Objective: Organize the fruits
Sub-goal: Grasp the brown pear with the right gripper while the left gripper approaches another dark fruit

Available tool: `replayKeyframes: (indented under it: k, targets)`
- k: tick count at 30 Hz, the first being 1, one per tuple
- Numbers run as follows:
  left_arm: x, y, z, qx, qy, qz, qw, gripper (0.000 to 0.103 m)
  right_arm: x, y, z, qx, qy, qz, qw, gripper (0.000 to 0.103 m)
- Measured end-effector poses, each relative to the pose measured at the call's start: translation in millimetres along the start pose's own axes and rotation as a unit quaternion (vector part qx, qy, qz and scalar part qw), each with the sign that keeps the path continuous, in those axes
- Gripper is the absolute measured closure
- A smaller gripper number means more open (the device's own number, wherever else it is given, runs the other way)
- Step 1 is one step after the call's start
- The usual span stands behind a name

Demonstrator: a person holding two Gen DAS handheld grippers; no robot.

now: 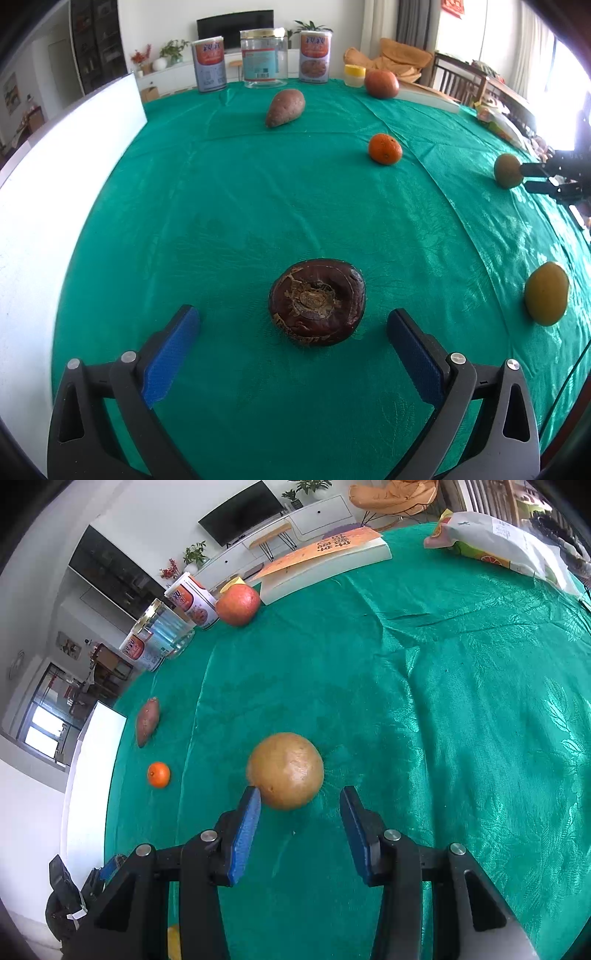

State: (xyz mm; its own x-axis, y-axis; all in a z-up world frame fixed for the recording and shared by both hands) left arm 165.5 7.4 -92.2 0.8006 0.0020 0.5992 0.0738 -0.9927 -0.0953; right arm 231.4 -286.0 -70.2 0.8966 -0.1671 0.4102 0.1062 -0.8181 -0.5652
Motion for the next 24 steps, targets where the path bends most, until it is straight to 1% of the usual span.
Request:
replayKeyframes:
  k: [2,5,7,8,9,11,13,15,17,18,19,20,21,22,23,24]
  targets:
    - [-0.2,-3.7,-2.1,-0.016,0.001,-0.005,0.9999,0.003,-0.1,2.2,-4.0,-0.008,0.004,0.005,1.000,0.057]
    - [-1.8,-11.8,-7.2,-0.041,-0.009,-0.010,0.9991,0.003,5.0,0.9,-12.2,-0.014,0.010,0.000,1.000,0.056]
    - [-3.4,-18.3,-11.6,-0.055,-0.013,-0.017,0.9983,0.003,12.3,-2.8,-17.3,-0.025,0.017,-0.008,1.000,0.046]
    - [-3.8,-20.2,-13.8,-0.059,-0.014,-0.018,0.9980,0.003,16.5,-5.5,-18.3,-0.027,0.019,-0.013,0.999,0.036]
    - [-3.9,-21.0,-15.6,-0.061,-0.014,-0.017,0.9979,0.004,20.6,-9.0,-17.7,-0.031,0.020,-0.019,0.999,0.031]
    - [-2.6,-18.4,-18.3,-0.061,-0.010,-0.009,0.9981,0.004,27.9,-18.7,-8.0,-0.035,0.008,-0.031,0.999,0.031]
    - [0.3,-11.0,-19.3,-0.057,-0.005,0.003,0.9983,0.004,31.0,-28.3,11.3,-0.039,-0.020,-0.043,0.998,0.031]
    - [3.7,-1.9,-19.0,-0.056,-0.002,0.014,0.9983,0.004,31.6,-36.1,30.3,-0.065,-0.036,-0.059,0.995,0.031]
    - [8.2,5.2,-15.9,-0.050,0.002,0.024,0.9985,0.004,32.5,-39.9,44.1,-0.108,-0.037,-0.077,0.990,0.031]
    - [10.2,7.6,-13.3,-0.044,0.003,0.026,0.9987,0.008,32.0,-40.0,48.6,-0.120,-0.040,-0.081,0.989,0.037]
    - [11.4,8.9,-10.7,-0.040,0.001,0.028,0.9988,0.013,31.9,-40.1,51.5,-0.125,-0.042,-0.083,0.988,0.050]
    - [12.6,10.5,-7.6,-0.039,-0.003,0.030,0.9988,0.025,32.0,-39.8,51.2,-0.130,-0.038,-0.080,0.988,0.054]
    - [13.2,12.2,-4.4,-0.039,-0.009,0.034,0.9986,0.034,31.6,-38.9,50.0,-0.132,-0.035,-0.076,0.988,0.054]
    - [13.6,14.0,-1.5,-0.035,-0.013,0.039,0.9986,0.037,30.6,-38.6,47.4,-0.129,-0.033,-0.072,0.988,0.054]
    - [14.5,15.1,-1.3,-0.026,-0.006,0.043,0.9987,0.043,29.5,-38.3,44.3,-0.123,-0.032,-0.070,0.989,0.054]
    - [14.9,16.0,-1.6,-0.026,-0.003,0.045,0.9986,0.056,27.9,-37.9,40.5,-0.118,-0.031,-0.067,0.990,0.054]
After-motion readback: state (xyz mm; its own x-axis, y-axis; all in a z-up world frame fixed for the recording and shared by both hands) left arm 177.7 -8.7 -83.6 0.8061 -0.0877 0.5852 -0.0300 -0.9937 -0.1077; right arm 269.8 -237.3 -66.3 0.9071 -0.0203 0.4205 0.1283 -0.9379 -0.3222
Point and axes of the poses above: each gripper's, at about its wrist camera, not at the fingertips, and z roughly the way its jaws point, y to its right, x to its top, the point moved 3 cm from there along z, roughly the way its jaws point, and after that the axes turned 8 degrees about x, right-handed, at the moved point
